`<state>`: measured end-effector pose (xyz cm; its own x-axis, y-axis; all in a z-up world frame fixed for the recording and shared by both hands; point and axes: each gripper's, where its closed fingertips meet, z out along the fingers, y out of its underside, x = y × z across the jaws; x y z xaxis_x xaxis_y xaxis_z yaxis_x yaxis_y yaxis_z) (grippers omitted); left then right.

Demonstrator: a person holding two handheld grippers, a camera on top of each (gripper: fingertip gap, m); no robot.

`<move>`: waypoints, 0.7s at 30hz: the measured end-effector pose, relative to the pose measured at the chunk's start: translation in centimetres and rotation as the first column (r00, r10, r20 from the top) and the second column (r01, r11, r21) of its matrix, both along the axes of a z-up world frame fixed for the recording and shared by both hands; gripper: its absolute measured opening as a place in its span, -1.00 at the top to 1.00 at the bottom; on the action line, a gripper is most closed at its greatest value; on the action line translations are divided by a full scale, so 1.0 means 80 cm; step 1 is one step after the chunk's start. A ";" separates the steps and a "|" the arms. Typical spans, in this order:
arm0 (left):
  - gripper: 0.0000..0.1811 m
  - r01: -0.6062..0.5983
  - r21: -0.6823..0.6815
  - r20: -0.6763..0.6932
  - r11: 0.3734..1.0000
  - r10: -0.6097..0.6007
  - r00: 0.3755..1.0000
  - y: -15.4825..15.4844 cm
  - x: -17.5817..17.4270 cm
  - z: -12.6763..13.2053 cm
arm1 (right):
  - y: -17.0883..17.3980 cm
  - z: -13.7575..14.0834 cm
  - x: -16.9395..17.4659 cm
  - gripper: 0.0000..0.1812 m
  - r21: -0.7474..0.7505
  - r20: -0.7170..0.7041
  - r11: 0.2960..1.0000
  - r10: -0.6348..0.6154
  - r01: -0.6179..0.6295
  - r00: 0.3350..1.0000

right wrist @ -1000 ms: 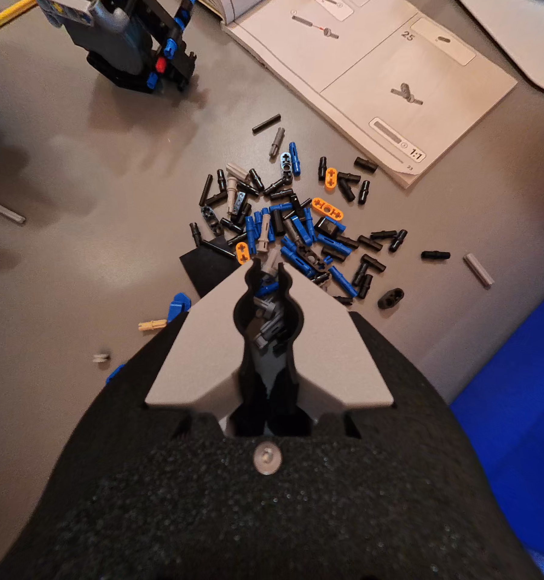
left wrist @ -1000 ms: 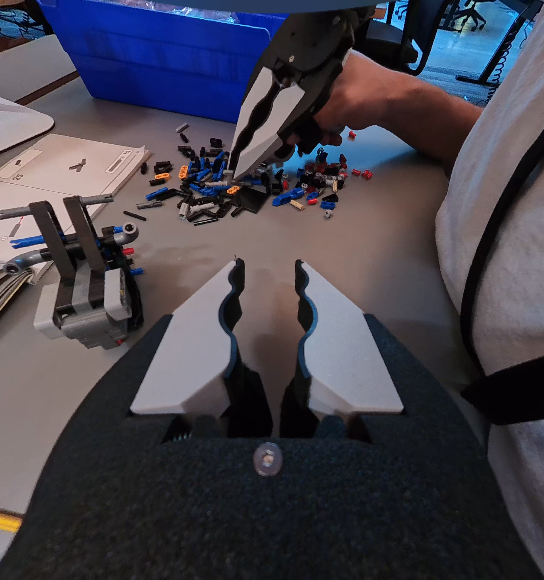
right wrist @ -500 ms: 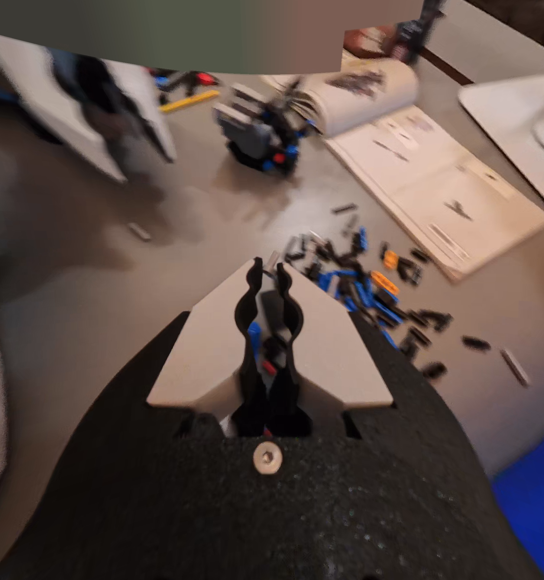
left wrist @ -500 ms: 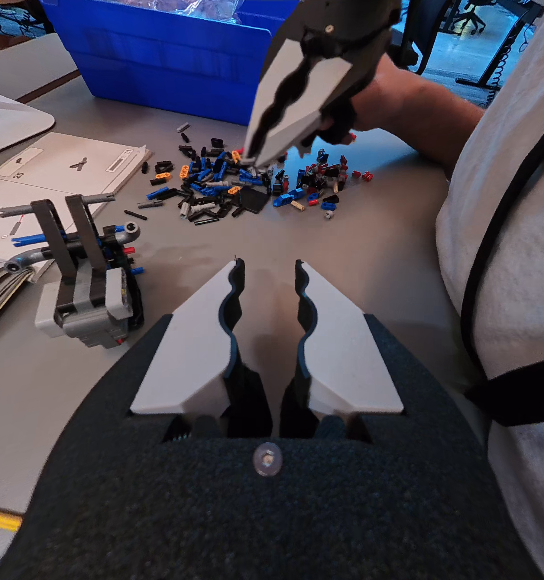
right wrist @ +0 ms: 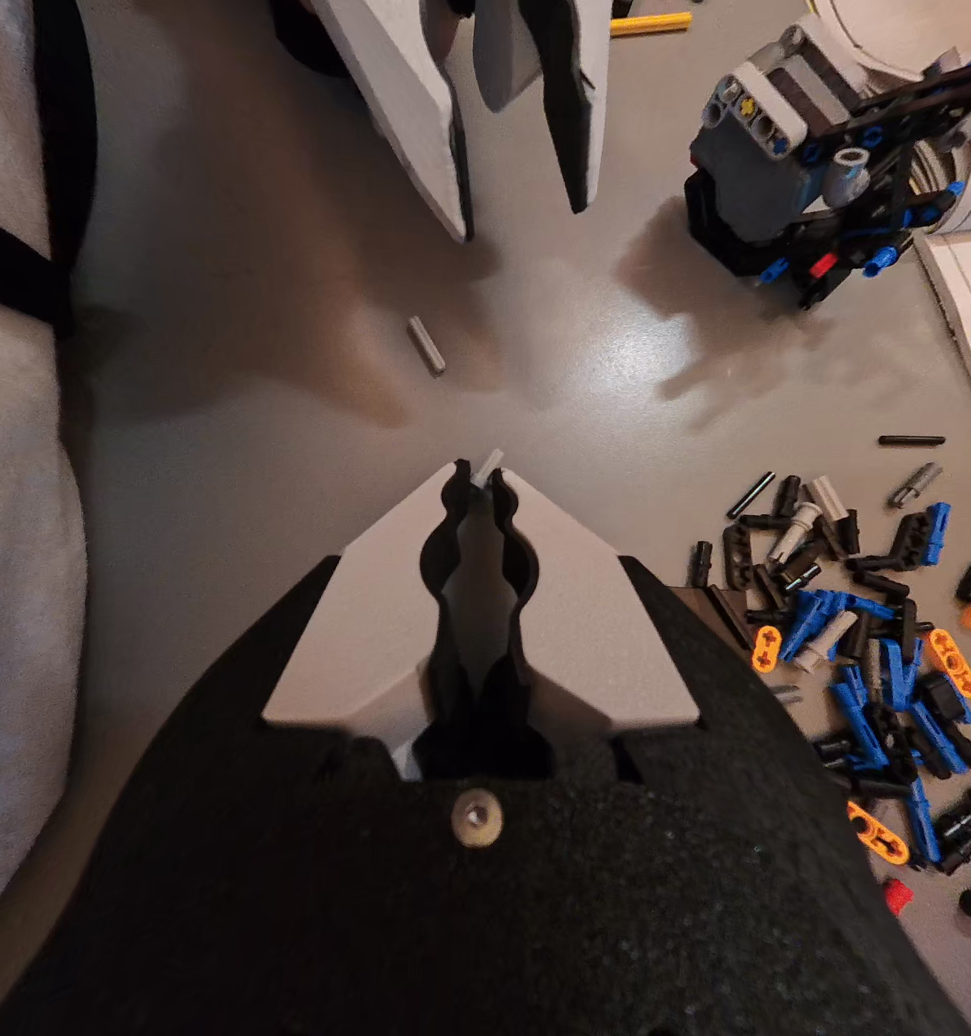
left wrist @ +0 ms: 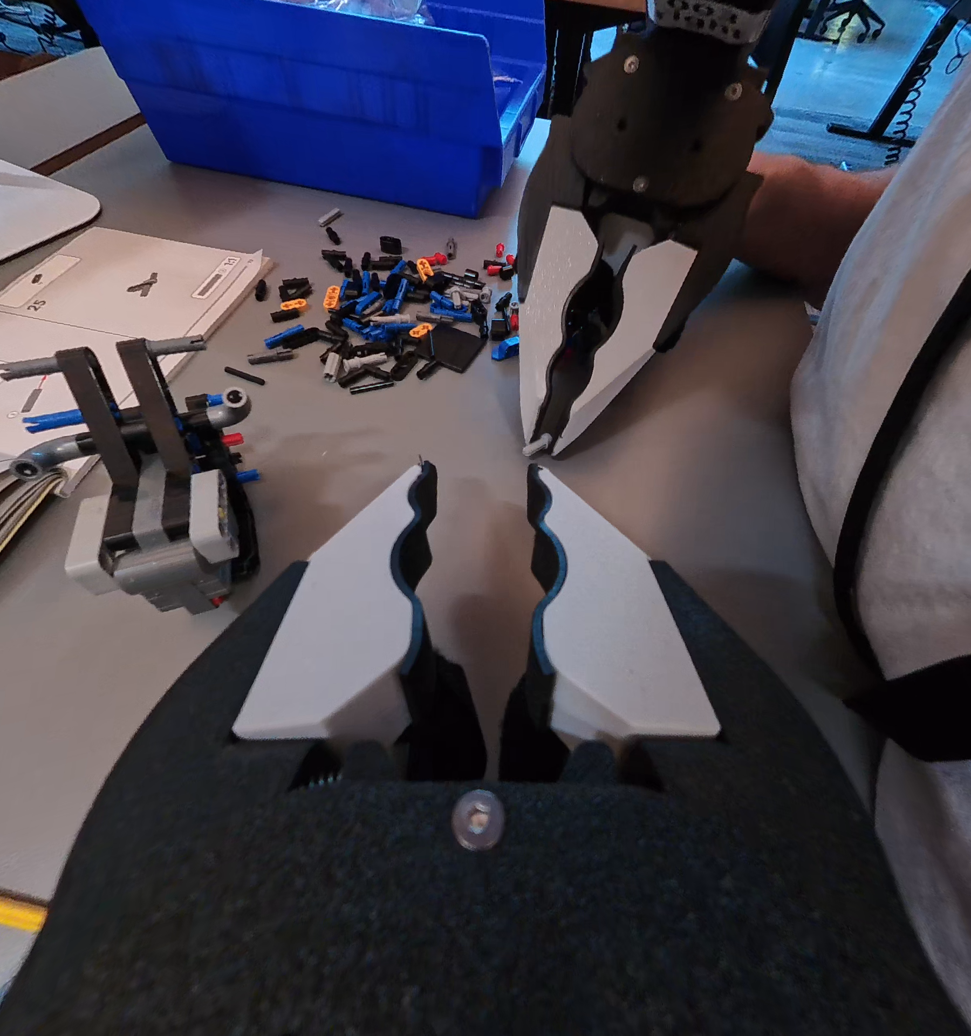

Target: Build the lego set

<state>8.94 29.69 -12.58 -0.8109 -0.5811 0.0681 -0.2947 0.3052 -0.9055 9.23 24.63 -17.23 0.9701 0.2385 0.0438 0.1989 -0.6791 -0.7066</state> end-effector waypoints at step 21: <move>0.67 -0.022 0.086 -0.005 0.996 0.023 1.000 0.022 0.009 -0.014 | -0.004 0.017 0.012 0.85 0.060 0.023 0.997 -0.060 0.058 0.998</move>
